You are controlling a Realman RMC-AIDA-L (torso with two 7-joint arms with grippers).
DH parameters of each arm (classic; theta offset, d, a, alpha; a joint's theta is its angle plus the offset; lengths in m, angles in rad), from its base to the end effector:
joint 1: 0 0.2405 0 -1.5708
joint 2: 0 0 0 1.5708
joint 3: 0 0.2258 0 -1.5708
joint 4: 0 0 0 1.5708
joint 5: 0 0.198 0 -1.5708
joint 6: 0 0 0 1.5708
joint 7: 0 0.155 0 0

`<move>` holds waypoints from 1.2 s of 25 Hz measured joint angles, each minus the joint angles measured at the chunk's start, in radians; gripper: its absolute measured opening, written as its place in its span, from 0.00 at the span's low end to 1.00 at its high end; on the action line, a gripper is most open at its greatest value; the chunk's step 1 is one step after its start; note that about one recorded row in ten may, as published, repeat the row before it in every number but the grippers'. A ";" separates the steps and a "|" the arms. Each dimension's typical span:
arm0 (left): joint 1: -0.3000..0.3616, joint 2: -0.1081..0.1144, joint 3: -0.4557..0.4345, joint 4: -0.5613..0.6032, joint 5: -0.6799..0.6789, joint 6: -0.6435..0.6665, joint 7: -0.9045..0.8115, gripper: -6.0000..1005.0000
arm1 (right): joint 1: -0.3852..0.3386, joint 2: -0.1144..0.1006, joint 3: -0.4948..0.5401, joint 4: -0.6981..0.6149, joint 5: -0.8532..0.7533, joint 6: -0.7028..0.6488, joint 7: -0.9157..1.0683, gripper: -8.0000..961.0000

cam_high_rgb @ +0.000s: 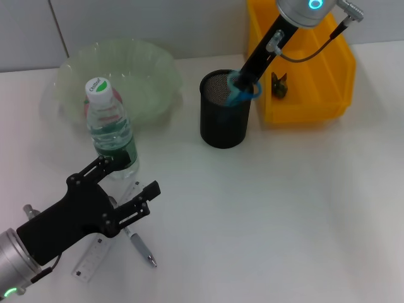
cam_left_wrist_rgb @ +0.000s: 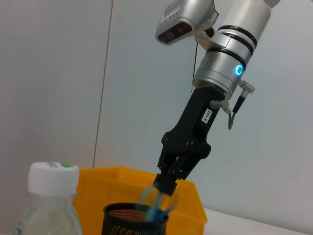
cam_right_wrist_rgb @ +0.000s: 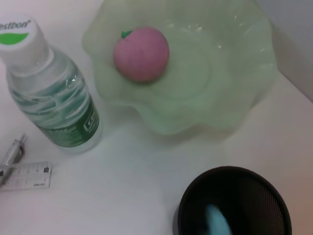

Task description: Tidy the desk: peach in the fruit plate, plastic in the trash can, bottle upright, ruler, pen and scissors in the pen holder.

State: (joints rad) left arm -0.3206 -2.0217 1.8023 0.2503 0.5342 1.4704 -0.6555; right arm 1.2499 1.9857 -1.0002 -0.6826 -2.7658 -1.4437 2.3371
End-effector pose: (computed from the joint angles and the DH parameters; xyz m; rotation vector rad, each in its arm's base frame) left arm -0.2427 0.2477 -0.0400 -2.3797 -0.4272 -1.0727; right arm 0.0858 0.4250 0.0146 -2.6585 0.6712 -0.5343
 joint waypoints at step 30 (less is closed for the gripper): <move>-0.022 0.058 -0.002 0.011 0.071 0.004 -0.138 0.81 | -0.857 0.082 0.114 -0.530 0.890 -0.211 -0.557 0.66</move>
State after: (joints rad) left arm -0.3425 -1.9635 1.8007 0.2609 0.6048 1.4744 -0.7937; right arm 0.3930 2.0674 -0.8865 -1.2128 -1.8760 -1.6547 1.7801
